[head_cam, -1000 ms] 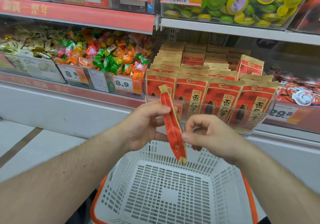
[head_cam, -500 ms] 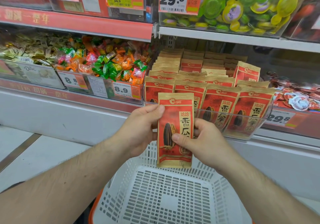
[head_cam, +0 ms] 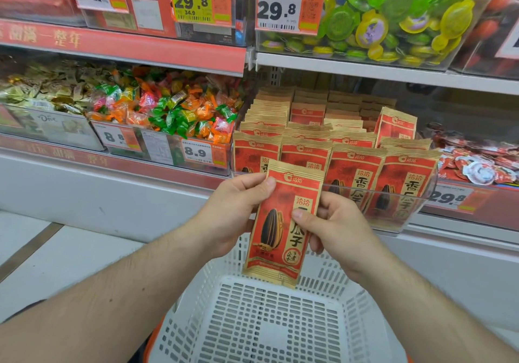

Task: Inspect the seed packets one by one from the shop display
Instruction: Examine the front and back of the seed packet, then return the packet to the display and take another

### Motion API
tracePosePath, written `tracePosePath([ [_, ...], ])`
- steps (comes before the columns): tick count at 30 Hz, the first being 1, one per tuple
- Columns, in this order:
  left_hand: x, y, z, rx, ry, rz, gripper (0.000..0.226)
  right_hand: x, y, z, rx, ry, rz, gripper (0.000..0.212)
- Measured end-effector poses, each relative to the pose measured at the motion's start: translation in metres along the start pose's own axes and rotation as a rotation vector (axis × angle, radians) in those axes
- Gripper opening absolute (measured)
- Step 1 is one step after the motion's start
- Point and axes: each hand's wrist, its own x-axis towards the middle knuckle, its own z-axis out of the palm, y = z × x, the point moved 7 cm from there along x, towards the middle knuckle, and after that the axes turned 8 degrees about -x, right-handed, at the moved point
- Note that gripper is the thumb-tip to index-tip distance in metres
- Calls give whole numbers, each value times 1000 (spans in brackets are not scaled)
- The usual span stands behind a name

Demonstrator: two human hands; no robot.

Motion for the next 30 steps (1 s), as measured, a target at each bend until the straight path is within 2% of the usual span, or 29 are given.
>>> tracePosePath([
  [3, 0, 1, 4, 50, -10, 22, 24, 1, 1, -2, -28, -31, 33, 9],
  [6, 1, 5, 9, 104, -31, 35, 23, 1, 2, -5, -33, -45, 43, 3],
  [8, 4, 14, 7, 167, -24, 59, 24, 0, -3, -11, 0, 5, 28, 5],
  [12, 16, 45, -3, 204, 83, 77, 22, 1, -19, -29, 350, 223, 17, 10],
  [15, 24, 61, 3, 145, 116, 97, 20, 2, -30, -35, 594, 304, 17, 13],
  [20, 41, 81, 20, 146, 154, 232, 21, 6, -50, -50, 716, 331, -3, 18],
  [22, 51, 93, 22, 181, 193, 318, 33, 11, -66, -62, 696, 351, -68, 17],
  [24, 58, 111, 20, 412, 267, 474, 47, 16, -88, -80, 607, 417, -171, 14],
  [26, 63, 125, 25, 813, 279, 609, 53, 21, -110, -97, 469, 485, -281, 12],
  [28, 73, 120, 36, 1276, 197, 586, 74, 30, -129, -107, 247, 517, -356, 16],
  [30, 86, 103, 43, 1535, 60, 450, 99, 45, -136, -110, 29, 513, -361, 21],
])
